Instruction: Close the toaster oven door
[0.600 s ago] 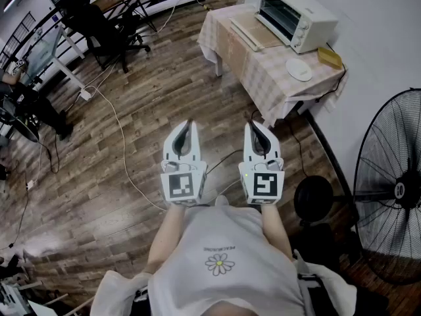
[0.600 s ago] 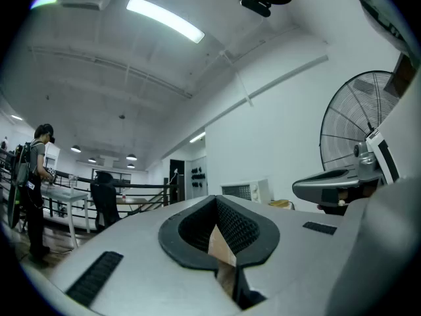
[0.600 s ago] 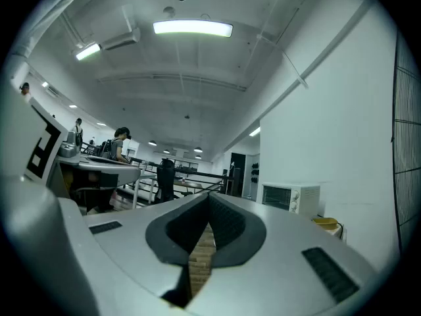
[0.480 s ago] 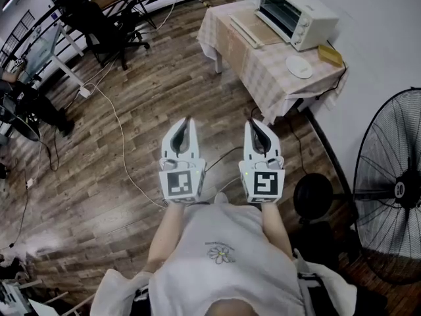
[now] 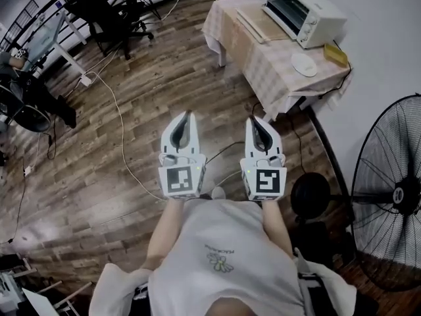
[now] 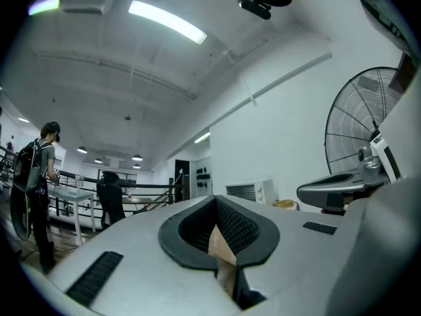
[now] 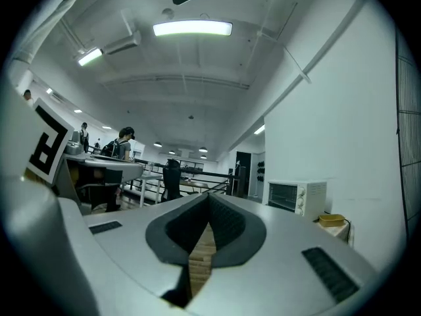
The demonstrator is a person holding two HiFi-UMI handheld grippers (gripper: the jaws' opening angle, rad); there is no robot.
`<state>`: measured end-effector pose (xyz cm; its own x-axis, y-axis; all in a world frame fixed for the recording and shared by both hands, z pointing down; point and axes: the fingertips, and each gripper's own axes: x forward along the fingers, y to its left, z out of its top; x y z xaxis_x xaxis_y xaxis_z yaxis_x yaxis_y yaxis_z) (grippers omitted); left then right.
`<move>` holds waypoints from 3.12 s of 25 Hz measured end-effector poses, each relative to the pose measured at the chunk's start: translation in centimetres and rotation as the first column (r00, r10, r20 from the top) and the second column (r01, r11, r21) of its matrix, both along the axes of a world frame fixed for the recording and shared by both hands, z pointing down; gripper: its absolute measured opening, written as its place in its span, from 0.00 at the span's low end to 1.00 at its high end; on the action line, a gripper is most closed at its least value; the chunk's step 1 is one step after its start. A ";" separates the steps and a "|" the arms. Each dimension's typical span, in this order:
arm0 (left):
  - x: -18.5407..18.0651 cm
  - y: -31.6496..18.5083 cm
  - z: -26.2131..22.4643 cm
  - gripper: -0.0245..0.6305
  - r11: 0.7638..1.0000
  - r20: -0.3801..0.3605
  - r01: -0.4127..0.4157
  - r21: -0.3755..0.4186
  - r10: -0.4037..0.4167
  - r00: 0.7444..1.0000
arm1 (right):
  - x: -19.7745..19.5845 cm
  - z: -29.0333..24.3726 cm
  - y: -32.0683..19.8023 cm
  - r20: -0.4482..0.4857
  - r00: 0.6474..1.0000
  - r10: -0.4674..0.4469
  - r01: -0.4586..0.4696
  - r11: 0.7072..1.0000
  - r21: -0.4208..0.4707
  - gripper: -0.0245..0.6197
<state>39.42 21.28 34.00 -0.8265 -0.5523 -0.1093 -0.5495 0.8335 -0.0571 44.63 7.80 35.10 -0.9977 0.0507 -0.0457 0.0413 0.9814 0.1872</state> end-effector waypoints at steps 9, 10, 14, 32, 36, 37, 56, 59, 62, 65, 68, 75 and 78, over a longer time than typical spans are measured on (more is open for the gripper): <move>0.3 1.9 0.5 0.06 0.998 -0.021 0.059 -0.018 -0.059 0.998 | -0.3 1.7 1.9 -0.038 0.994 -0.100 0.097 0.993 -0.066 0.05; 0.0 2.2 0.5 0.06 0.998 -0.021 0.065 -0.024 -0.065 0.998 | -0.5 1.8 2.2 -0.041 0.993 -0.108 0.105 0.992 -0.070 0.05; -1.7 2.5 0.1 0.06 0.997 0.003 0.065 -0.039 -0.065 0.998 | -2.0 1.3 3.1 -0.034 0.989 -0.141 0.138 0.987 -0.076 0.05; -17.6 3.2 0.1 0.06 0.993 0.035 0.120 0.006 -0.120 0.992 | -15.0 1.1 0.1 0.021 0.993 -0.112 0.112 0.994 0.020 0.05; -22.7 1.3 0.1 0.06 0.997 0.024 0.077 0.002 -0.077 0.997 | -19.8 1.6 -0.9 -0.013 0.997 -0.079 0.080 0.996 0.042 0.05; -24.0 1.0 0.2 0.06 0.998 0.013 0.064 0.010 -0.064 0.998 | -21.2 1.6 -0.8 -0.019 0.997 -0.078 0.079 0.996 0.052 0.05; -58.4 -4.4 -2.5 0.06 0.983 -0.010 -0.181 -0.003 0.181 0.983 | -52.7 -0.3 -5.5 -0.065 0.988 0.143 -0.146 0.988 -0.055 0.05; -61.2 -4.7 -1.5 0.06 0.981 -0.046 -0.193 0.016 0.194 0.980 | -54.6 0.4 -5.9 -0.086 0.982 0.171 -0.177 0.982 -0.066 0.05; -63.1 -4.7 -0.5 0.06 0.981 -0.081 -0.192 0.032 0.194 0.978 | -55.8 1.2 -6.0 -0.126 0.976 0.179 -0.187 0.981 -0.051 0.05; -63.4 -4.5 0.4 0.06 0.978 -0.080 -0.210 0.010 0.210 0.974 | -56.2 1.7 -6.0 -0.150 0.970 0.190 -0.202 0.977 -0.069 0.05; -63.2 -4.5 0.7 0.06 0.974 -0.072 -0.227 -0.010 0.226 0.971 | -56.7 1.4 -6.3 -0.137 0.970 0.200 -0.214 0.972 -0.098 0.05; -62.7 -4.9 0.6 0.06 0.971 -0.076 -0.238 0.030 0.240 0.968 | -58.3 1.3 -5.9 -0.128 0.975 0.183 -0.196 0.975 -0.102 0.05; -62.1 -5.3 0.8 0.06 0.968 -0.081 -0.249 0.034 0.251 0.965 | -58.1 1.5 -5.6 -0.132 0.976 0.176 -0.188 0.978 -0.089 0.05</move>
<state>-22.65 16.01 34.80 -0.6690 -0.7408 -0.0607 -0.7427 0.6694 0.0156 -13.44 2.17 36.60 -0.9880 -0.1306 0.0820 -0.1230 0.9882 0.0916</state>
